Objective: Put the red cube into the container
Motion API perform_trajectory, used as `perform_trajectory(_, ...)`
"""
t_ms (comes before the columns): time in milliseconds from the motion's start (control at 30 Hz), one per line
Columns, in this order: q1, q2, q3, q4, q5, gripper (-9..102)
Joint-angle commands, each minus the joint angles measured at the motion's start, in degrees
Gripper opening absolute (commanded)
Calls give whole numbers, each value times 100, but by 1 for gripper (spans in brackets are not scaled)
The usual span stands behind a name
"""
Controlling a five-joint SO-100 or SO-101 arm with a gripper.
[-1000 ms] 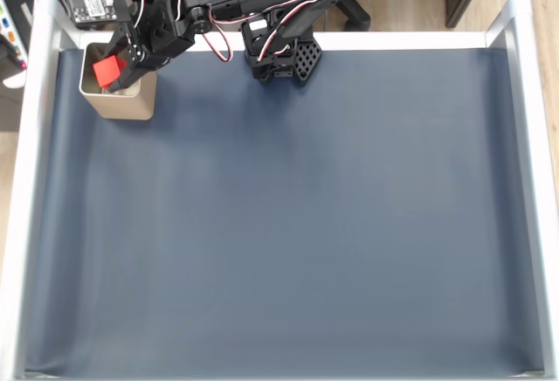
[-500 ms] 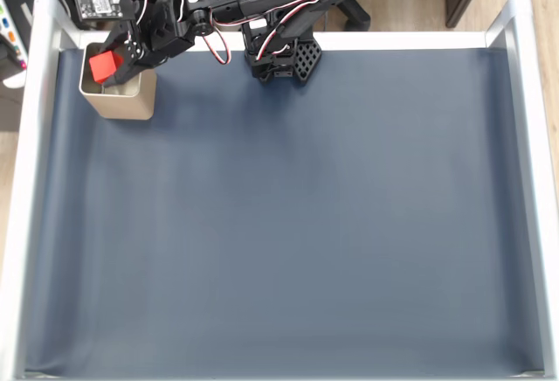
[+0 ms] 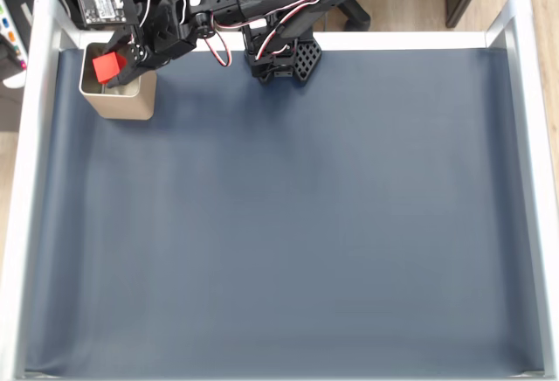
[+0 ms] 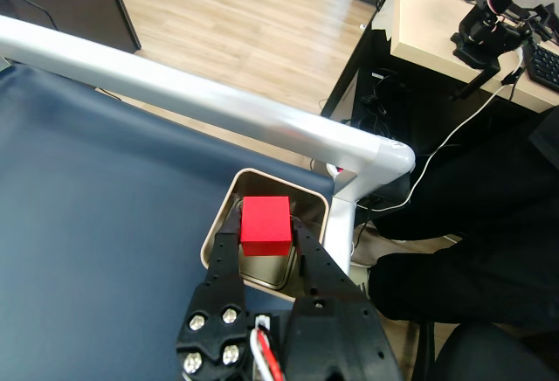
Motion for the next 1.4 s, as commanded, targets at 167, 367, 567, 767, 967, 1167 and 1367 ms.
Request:
perform_trajectory(167,70,193,0,-246,114,14)
perform_trajectory(367,105,185,105,-448,185,21)
perform_trajectory(567,132,158,105,-501,237,23)
perform_trajectory(767,132,167,105,-677,360,22)
perform_trajectory(967,-53,229,35,-870,448,11)
perform_trajectory(1167,-1072,492,-9,-1046,809,0)
perform_trajectory(1367,-2979,1125,-26,-1002,1345,0)
